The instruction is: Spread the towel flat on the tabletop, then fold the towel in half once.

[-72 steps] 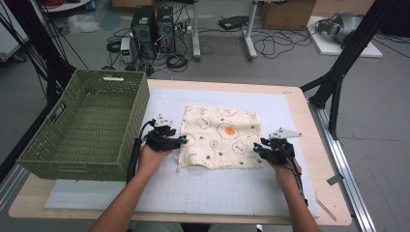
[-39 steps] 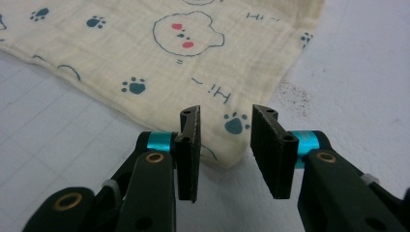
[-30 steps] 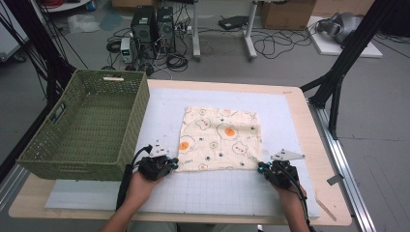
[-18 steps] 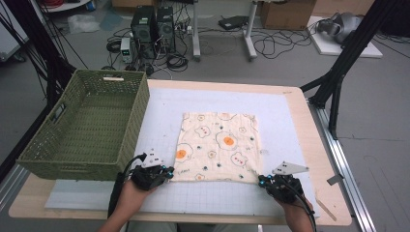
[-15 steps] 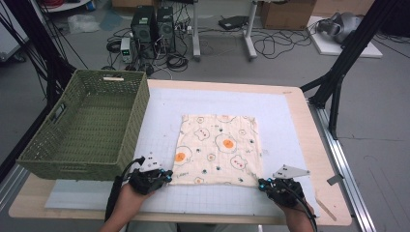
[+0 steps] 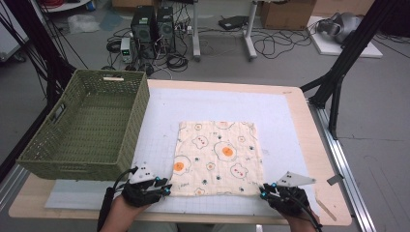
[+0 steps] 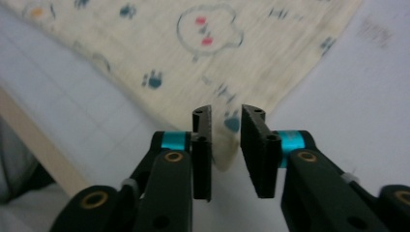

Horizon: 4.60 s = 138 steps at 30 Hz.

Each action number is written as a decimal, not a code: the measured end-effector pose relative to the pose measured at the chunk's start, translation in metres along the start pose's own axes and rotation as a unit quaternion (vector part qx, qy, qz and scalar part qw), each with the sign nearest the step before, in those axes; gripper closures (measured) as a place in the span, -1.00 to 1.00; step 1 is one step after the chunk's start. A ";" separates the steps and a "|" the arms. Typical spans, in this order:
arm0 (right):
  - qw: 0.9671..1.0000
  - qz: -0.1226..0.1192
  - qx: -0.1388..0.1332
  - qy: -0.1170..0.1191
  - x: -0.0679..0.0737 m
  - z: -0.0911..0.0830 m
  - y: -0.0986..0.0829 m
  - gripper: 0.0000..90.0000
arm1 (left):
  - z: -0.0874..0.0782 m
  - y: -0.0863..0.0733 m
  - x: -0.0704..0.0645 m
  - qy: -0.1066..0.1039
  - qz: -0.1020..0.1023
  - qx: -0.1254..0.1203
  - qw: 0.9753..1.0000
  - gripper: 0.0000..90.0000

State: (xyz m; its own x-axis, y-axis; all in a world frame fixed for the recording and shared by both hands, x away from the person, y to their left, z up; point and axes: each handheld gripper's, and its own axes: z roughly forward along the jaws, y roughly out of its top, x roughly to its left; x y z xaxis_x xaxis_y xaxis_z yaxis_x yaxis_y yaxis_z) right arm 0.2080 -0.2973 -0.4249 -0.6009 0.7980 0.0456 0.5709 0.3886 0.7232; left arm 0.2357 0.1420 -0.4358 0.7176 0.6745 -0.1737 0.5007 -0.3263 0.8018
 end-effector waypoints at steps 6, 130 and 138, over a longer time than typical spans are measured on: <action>0.999 0.020 -0.045 -0.002 -0.017 0.006 0.022 0.40 | 0.020 0.038 0.031 0.017 -0.041 -0.040 0.998 0.22; 0.995 0.012 -0.096 -0.037 -0.091 0.056 0.067 -0.75 | 0.108 0.132 0.098 0.114 -0.023 -0.058 0.991 -0.35; 0.995 0.011 -0.094 -0.031 -0.091 0.056 0.066 -0.75 | 0.120 0.123 0.119 0.142 -0.047 -0.029 0.988 -0.15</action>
State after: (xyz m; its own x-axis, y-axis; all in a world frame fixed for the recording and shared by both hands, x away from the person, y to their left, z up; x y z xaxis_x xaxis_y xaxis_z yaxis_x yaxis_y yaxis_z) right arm 0.3317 -0.3187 -0.4194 -0.5501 0.8348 0.0234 0.4655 0.2832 0.8385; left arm 0.4405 0.1025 -0.4262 0.4998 0.8617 -0.0874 0.5247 -0.2209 0.8221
